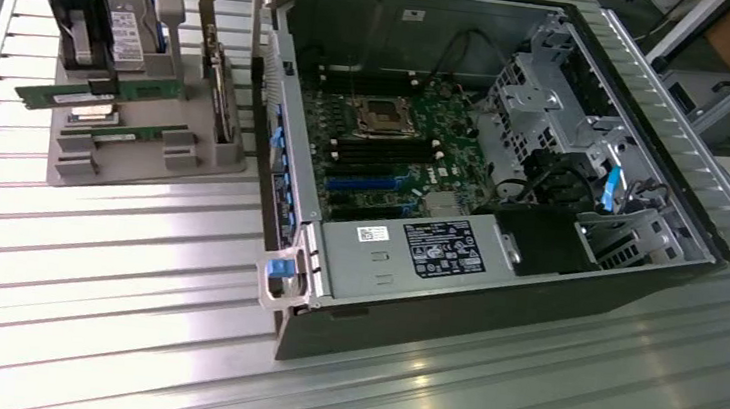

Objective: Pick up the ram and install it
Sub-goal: 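Pick up the ram and move it above insertion slot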

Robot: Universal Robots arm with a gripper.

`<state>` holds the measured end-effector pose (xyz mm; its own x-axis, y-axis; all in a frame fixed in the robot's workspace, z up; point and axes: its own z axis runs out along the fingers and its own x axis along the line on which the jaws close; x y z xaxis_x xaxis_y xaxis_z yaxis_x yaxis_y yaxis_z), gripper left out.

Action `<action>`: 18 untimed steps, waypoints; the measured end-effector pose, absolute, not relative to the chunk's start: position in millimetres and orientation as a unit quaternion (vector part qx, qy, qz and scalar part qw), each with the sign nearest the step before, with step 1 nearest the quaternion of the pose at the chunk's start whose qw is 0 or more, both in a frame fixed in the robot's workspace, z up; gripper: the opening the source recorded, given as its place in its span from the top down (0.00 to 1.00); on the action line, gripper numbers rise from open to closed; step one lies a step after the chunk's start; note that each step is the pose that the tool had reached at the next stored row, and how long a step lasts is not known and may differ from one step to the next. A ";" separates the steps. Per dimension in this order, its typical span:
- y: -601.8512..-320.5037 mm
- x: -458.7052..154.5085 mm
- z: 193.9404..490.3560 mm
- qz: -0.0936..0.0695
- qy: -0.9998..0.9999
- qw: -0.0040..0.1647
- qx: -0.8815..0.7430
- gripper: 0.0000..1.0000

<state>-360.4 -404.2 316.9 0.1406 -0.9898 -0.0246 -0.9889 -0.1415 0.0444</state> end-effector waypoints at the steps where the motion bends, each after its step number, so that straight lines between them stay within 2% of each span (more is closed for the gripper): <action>1: -404.2 -360.4 317.4 -0.024 -0.655 0.009 0.755 0.87; 18: -404.2 -360.4 323.4 -0.024 -0.655 0.009 0.755 0.87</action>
